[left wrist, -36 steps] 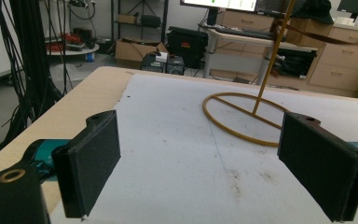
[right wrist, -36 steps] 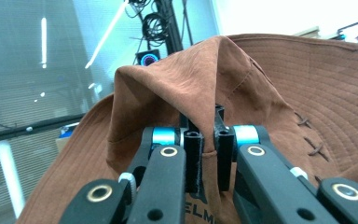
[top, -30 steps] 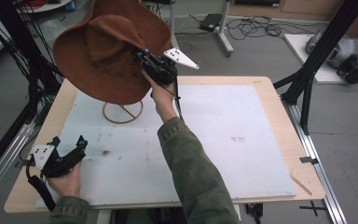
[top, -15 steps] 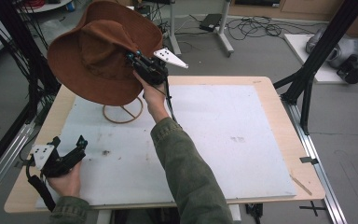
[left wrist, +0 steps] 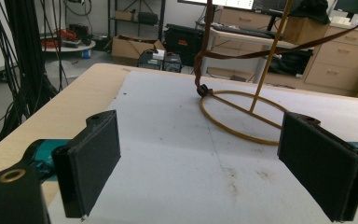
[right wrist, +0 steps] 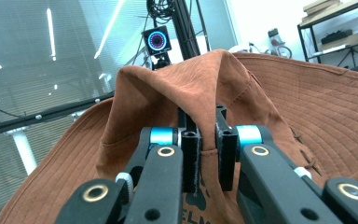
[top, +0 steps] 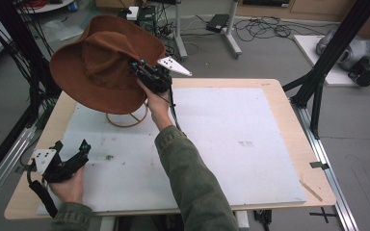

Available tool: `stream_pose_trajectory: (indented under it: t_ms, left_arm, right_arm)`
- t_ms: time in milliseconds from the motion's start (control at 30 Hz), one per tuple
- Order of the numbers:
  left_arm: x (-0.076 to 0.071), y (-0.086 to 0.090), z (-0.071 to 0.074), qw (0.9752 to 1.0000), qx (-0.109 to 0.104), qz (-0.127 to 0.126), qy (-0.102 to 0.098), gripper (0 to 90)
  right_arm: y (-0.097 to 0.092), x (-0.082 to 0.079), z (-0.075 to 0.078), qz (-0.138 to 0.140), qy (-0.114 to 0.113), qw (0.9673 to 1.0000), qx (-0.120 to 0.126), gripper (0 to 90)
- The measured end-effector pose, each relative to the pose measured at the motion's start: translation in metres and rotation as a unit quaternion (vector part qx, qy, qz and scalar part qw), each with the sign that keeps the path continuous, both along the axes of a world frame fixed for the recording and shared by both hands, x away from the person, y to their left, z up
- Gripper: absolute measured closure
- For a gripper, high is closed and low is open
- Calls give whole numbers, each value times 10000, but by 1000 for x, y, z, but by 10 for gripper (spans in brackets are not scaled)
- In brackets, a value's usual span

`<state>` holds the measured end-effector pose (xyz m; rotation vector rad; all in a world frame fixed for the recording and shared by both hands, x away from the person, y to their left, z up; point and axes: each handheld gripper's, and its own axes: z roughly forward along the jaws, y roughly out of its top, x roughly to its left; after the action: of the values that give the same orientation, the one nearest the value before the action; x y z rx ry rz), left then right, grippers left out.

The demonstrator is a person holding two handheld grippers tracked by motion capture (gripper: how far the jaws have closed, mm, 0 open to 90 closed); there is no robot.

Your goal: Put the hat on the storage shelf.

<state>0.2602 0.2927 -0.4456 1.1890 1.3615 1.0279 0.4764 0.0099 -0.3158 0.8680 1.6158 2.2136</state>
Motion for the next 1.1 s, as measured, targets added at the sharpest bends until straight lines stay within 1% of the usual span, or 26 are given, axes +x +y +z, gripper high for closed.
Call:
stream_pose_trajectory:
  t_ms: [33,67,167,200,267,300,467,600,667,733,867,933,967,1033,1067,1100]
  left_arm:
    - [0,0,0,10000,13,-6,13,132]
    - [0,0,0,10000,13,-1,14,133]
    - [2,-1,-1,10000,-3,-23,21,133]
    - [2,-1,-1,10000,15,-39,43,133]
    - [1,-2,-1,10000,19,-49,30,133]
    - [1,-2,-1,10000,20,-42,23,133]
    - [2,-2,-1,10000,5,-48,41,133]
    - [2,-3,-1,10000,13,-41,36,133]
    - [2,-3,-1,10000,30,-48,47,133]
    - [2,-3,-1,10000,30,-55,53,133]
    - [2,-4,-1,10000,28,-53,39,133]
    - [2,-3,-1,10000,40,-60,45,133]
    - [2,-4,-1,10000,23,-61,51,133]
    - [2,-3,-1,10000,4,-66,73,133]
    - [2,-3,-1,9999,-7,-71,77,133]
    - [2,-3,-1,9999,-7,-69,80,133]
  right_arm:
    - [1,0,0,7,-8,10000,-25,848]
    - [3,-2,0,22,-85,9998,-151,844]
    - [5,-3,1,-10,-136,9997,-215,844]
    - [7,-3,1,14,-112,9997,-208,844]
    - [7,-1,-1,14,2,9997,-263,841]
    - [7,-1,-1,21,15,9997,-261,840]
    - [6,-1,-1,109,45,9995,-303,820]
    - [7,-1,-1,102,80,9993,-358,812]
    - [7,-2,0,49,52,9989,-471,800]
    - [9,-3,0,29,13,9977,-672,747]
    - [8,-3,2,85,-30,9976,-689,708]
    - [7,-3,2,104,9,9978,-658,653]
    - [7,-3,2,104,9,9978,-658,653]
    - [6,-2,1,114,33,9976,-689,594]
    - [5,-1,1,98,40,9973,-721,529]
    - [5,-1,1,90,56,9972,-738,484]
